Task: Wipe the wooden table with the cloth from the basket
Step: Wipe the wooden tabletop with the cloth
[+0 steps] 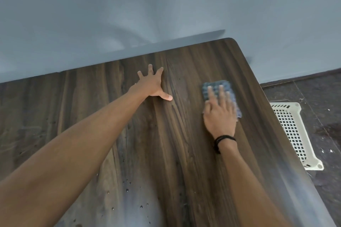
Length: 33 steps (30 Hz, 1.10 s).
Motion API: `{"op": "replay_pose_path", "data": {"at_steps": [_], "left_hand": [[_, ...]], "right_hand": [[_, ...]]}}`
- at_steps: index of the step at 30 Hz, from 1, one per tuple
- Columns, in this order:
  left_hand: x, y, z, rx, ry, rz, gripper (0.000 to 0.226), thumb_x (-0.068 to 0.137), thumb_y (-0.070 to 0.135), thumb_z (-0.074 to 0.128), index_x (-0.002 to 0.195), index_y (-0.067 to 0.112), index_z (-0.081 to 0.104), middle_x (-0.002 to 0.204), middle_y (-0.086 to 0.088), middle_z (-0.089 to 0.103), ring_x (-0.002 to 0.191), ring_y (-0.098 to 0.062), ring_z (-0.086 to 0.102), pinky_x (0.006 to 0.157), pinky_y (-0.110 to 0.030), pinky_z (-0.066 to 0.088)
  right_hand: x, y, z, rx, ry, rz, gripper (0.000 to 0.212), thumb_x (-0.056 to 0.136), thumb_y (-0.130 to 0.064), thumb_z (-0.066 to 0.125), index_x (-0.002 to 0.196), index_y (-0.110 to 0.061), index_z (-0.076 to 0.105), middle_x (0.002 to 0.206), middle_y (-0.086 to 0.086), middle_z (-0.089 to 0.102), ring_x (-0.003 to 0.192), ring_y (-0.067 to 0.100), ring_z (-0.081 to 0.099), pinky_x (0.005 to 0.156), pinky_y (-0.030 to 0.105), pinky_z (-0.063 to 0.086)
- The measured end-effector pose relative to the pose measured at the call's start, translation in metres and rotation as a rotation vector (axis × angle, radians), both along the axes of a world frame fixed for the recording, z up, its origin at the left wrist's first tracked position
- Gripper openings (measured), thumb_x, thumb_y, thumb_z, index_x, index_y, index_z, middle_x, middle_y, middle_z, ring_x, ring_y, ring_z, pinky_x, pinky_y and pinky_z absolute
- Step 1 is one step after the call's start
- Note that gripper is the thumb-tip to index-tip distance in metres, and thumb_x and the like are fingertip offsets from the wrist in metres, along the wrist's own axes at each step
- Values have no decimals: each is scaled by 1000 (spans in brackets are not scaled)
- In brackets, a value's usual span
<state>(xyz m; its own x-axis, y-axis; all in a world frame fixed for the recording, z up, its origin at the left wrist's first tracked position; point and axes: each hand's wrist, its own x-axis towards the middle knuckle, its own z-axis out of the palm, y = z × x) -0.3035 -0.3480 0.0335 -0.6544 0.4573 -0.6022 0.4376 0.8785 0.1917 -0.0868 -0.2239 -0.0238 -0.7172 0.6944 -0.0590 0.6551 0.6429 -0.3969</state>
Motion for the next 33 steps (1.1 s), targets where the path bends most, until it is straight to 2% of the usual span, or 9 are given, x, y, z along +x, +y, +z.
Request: {"op": "replay_pose_path", "data": {"at_steps": [5,9,13,16,20,23,27,30,33], "left_hand": [[18,-16,1,-42,-49,-90,139,63,54,87,156,34,-14,162,-2,-28,146,-45,-21,118,-65,9],[23,-25,-2,-57,-10,-109,142,63,47,90,155,35,-17,161,-2,-30,146,-43,-23,117,-67,12],[36,-27,7,-39,24,-126,136,66,46,88,158,30,-12,163,-5,-26,146,-45,-21,117,-66,10],[61,-40,9,-61,19,-159,139,63,53,87,157,31,-12,161,-2,-30,147,-43,-21,116,-67,12],[91,-45,4,-90,-45,-161,145,62,55,87,154,33,-22,158,1,-36,147,-42,-23,115,-65,13],[91,-49,3,-72,-30,-127,146,61,53,89,154,34,-22,158,2,-36,146,-42,-24,115,-65,12],[101,-50,7,-73,1,-119,144,61,54,89,156,30,-18,161,-2,-31,147,-43,-20,117,-65,11],[125,-61,1,-75,-35,-153,146,59,59,87,155,32,-19,160,0,-32,147,-43,-21,117,-66,10],[142,-68,-8,-53,-32,-168,149,57,59,88,154,34,-22,158,3,-36,147,-41,-24,117,-65,7]], "right_hand": [[35,-57,-5,106,4,234,53,104,-36,25,157,-33,23,166,2,12,154,24,11,124,49,13],[36,-35,0,27,-26,-99,53,105,-33,29,158,-33,21,167,3,9,154,27,7,123,52,10],[59,-59,-4,46,-35,204,53,106,-36,26,158,-39,15,167,-4,2,154,21,2,125,46,4],[64,-42,5,-26,-78,-77,54,106,-35,28,159,-36,14,167,0,-1,154,25,2,124,51,7],[93,-69,2,45,-29,213,53,106,-37,24,158,-39,16,166,-6,1,154,19,1,125,44,5],[101,-54,6,-22,-52,-84,54,104,-36,24,158,-37,18,167,-2,4,155,23,4,124,48,8],[134,-72,2,15,-53,218,53,105,-38,24,158,-40,16,166,-8,-1,154,16,-1,125,43,3],[157,-58,6,-8,-70,-95,54,105,-36,28,158,-37,19,167,-3,4,155,22,4,124,48,7],[172,-84,4,23,-41,135,53,106,-36,29,158,-39,18,167,-6,3,154,18,2,124,42,1]]}}
